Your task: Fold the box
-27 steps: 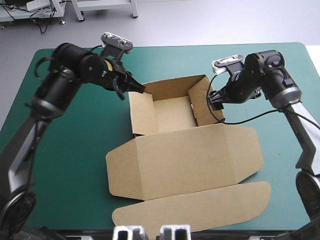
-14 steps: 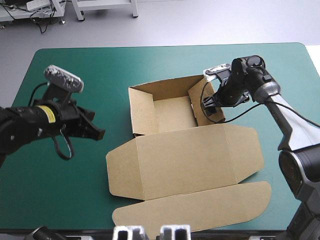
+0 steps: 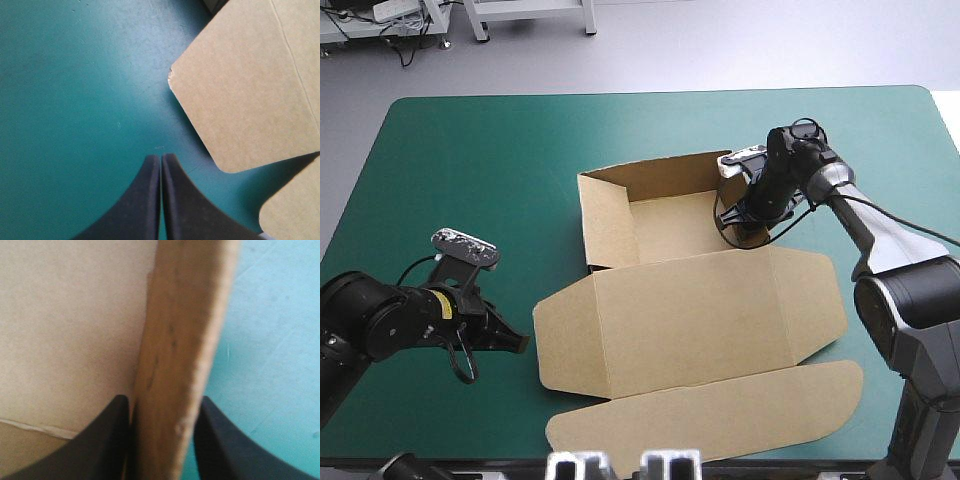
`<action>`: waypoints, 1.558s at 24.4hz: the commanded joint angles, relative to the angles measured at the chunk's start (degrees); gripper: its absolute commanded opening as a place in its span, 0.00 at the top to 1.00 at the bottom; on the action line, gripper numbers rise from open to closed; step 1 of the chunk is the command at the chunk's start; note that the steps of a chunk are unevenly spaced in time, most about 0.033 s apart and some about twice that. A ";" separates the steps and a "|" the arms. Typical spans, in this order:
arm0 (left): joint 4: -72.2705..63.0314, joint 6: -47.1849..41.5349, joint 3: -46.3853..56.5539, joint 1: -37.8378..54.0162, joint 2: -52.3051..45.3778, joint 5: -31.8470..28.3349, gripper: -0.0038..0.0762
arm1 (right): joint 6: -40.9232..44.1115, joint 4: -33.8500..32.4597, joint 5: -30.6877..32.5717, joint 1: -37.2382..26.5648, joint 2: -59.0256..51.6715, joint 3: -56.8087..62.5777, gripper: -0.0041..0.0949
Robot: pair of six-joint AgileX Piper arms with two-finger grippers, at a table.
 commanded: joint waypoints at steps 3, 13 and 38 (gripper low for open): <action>0.00 -0.63 -1.49 -0.23 -0.67 1.79 0.96 | -0.48 -0.60 -1.46 -0.33 -1.93 -2.56 0.98; 0.00 -0.63 -1.49 -0.23 -0.67 1.79 0.96 | -0.64 -4.98 -0.64 -8.98 -1.93 -6.39 0.98; 1.45 -0.63 -1.49 -0.23 -0.67 1.79 0.96 | -1.87 -3.58 -7.72 -42.78 -1.59 -11.15 0.98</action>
